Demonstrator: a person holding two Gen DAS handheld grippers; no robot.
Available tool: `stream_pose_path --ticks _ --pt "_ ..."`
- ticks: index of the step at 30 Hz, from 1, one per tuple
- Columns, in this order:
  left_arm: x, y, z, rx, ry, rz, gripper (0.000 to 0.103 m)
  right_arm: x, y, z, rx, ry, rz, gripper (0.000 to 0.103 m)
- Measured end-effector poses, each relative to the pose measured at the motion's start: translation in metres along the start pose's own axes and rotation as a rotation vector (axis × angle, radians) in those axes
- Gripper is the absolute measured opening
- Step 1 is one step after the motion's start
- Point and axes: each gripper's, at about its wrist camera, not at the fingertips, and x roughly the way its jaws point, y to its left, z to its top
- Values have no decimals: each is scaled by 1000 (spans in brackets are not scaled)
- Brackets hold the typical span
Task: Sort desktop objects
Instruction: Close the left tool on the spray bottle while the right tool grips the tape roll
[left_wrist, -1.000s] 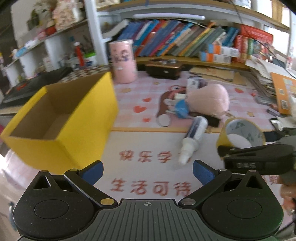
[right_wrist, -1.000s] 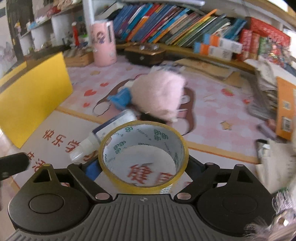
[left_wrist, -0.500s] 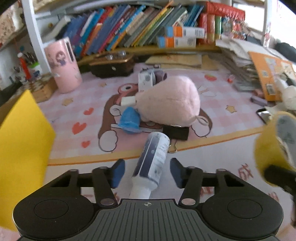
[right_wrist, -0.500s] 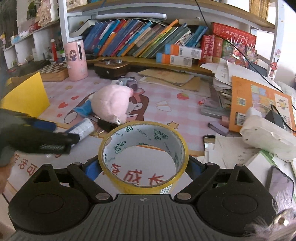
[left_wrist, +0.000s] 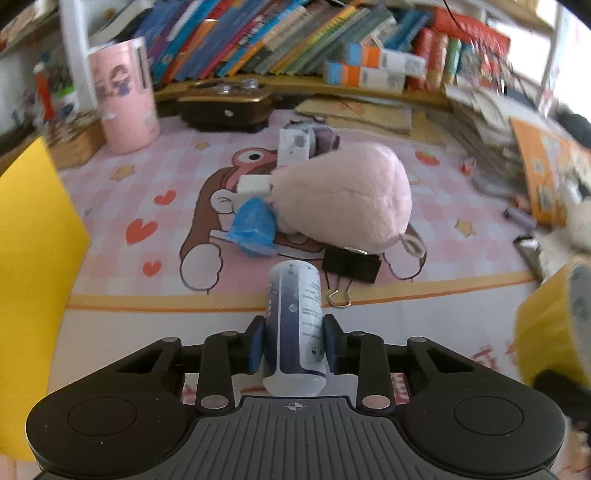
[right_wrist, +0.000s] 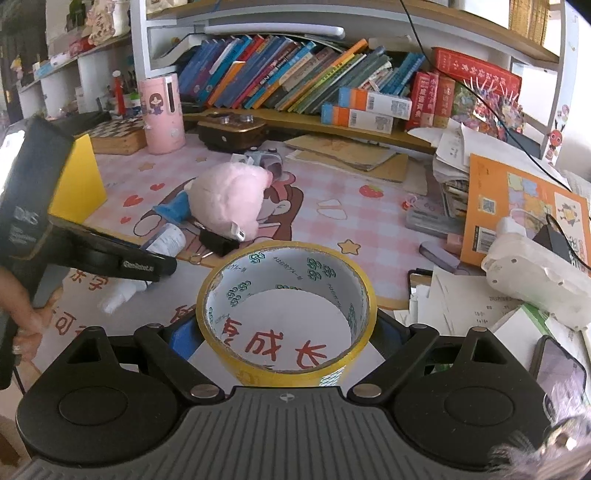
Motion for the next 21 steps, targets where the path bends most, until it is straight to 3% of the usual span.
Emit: stream_pose_path --ticks 11,17,21 --pt "-91 24 -16 -169 -114 -121 31 -13 27 10 -39 -29 60 90" --pt "-131 38 -36 -203 -160 -138 31 -29 52 15 -69 -59 110 91" --pt "-143 53 -52 -229 -162 -146 31 -32 76 10 -89 -33 135 91"
